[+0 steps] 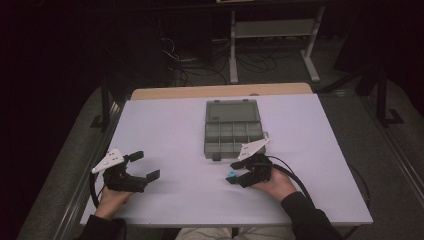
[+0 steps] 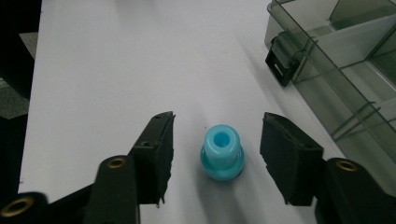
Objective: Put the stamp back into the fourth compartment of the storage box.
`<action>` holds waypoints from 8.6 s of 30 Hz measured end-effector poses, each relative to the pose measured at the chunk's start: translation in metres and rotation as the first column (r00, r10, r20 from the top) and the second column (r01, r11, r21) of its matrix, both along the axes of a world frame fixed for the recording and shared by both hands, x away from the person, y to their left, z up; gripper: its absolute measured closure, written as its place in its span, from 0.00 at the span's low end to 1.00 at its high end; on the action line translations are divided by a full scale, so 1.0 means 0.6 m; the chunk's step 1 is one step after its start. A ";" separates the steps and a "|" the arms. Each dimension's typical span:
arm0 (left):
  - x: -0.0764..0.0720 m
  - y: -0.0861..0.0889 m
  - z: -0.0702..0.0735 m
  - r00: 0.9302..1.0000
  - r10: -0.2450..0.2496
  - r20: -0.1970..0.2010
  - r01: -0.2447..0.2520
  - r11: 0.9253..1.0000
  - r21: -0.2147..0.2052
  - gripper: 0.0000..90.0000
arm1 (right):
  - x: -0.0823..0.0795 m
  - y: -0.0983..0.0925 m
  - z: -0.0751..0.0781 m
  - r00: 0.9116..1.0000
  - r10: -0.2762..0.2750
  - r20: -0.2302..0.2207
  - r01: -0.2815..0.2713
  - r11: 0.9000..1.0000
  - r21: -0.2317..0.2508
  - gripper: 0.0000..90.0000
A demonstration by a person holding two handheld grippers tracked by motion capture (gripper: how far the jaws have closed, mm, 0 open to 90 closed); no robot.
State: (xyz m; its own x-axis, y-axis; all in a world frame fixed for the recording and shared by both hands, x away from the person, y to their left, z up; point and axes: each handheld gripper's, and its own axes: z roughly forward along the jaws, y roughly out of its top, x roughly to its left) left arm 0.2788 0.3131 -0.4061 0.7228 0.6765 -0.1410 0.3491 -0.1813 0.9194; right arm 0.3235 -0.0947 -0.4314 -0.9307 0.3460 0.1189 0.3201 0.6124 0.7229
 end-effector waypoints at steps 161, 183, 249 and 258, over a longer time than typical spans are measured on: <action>0.000 -0.002 0.000 1.000 -0.010 -0.004 0.010 1.000 -0.006 0.00 | 0.177 -0.131 0.123 0.936 -0.350 0.035 0.348 0.936 0.047 0.80; 0.000 -0.001 0.000 1.000 -0.011 -0.002 0.011 1.000 -0.008 0.00 | 0.196 -0.117 0.093 0.932 -0.362 0.025 0.363 0.932 -0.016 0.80; 0.001 -0.003 -0.002 1.000 -0.011 -0.007 0.011 1.000 0.010 0.00 | 0.116 -0.154 0.071 0.904 -0.427 -0.001 0.422 0.895 0.145 0.00; 0.001 -0.003 -0.001 1.000 -0.010 -0.007 0.011 1.000 0.008 0.00 | 0.104 -0.166 0.068 0.901 -0.434 0.000 0.428 0.889 0.164 0.00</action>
State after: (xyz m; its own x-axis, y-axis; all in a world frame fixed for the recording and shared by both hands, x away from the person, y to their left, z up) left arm 0.2794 0.3113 -0.4069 0.7289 0.6699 -0.1410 0.3534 -0.1919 0.9156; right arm 0.3862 -0.1945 -0.3907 -0.6990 0.6936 0.1739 0.4987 0.2986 0.8137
